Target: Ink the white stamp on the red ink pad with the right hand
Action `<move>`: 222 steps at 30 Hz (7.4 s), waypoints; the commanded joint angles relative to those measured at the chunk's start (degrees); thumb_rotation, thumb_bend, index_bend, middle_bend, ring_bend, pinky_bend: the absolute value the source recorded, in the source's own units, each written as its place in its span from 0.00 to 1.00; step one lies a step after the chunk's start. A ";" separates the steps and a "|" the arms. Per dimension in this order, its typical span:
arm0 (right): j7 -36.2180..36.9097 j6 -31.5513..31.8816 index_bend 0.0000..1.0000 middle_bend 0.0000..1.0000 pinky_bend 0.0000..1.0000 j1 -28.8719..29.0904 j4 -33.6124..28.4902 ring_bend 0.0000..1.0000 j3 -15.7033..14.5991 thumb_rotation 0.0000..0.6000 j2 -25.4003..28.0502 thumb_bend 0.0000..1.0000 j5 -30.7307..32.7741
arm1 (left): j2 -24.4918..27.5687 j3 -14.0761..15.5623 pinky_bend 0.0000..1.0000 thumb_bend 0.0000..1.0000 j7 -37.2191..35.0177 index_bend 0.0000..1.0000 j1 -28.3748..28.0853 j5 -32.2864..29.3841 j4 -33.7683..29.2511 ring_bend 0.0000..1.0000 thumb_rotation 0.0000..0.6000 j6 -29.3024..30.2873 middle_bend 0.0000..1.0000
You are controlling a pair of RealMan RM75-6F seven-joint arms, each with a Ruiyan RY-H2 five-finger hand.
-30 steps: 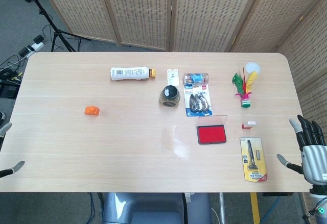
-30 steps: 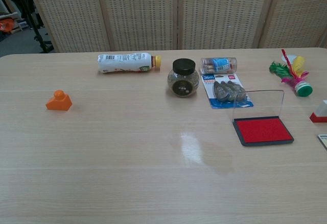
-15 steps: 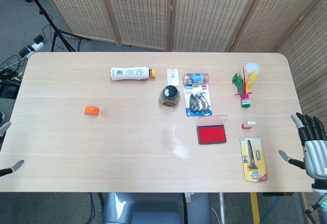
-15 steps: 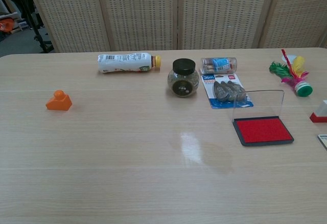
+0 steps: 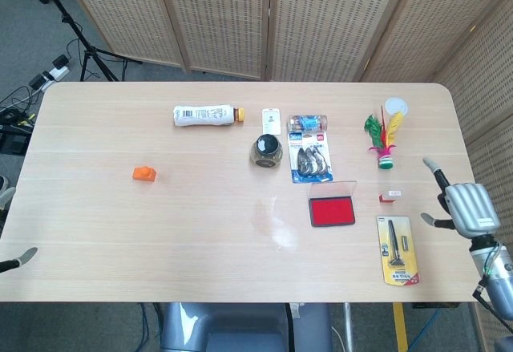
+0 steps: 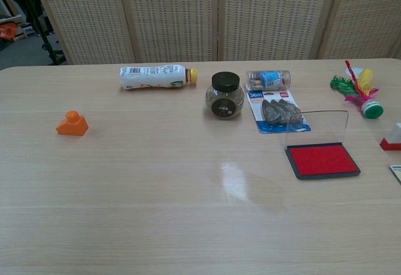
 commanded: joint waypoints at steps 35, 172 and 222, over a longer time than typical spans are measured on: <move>-8.08 -19.22 0.43 0.98 1.00 12.83 22.62 1.00 -1.85 1.00 -16.21 0.31 9.08 | -0.74 -0.46 0.00 0.00 2.64 0.00 -1.03 -2.04 -0.20 0.00 1.00 -2.61 0.00; -41.99 -13.41 0.53 0.97 1.00 17.66 0.11 1.00 -5.33 1.00 -21.63 0.50 19.44 | -0.79 0.37 0.00 0.00 1.68 0.00 -2.07 -1.78 0.75 0.00 1.00 -5.02 0.00; -38.03 -11.35 0.53 0.97 1.00 15.04 -2.58 1.00 -3.05 1.00 -10.56 0.50 21.88 | -0.64 0.75 0.00 0.00 1.46 0.00 -1.74 -0.95 0.67 0.00 1.00 -4.24 0.00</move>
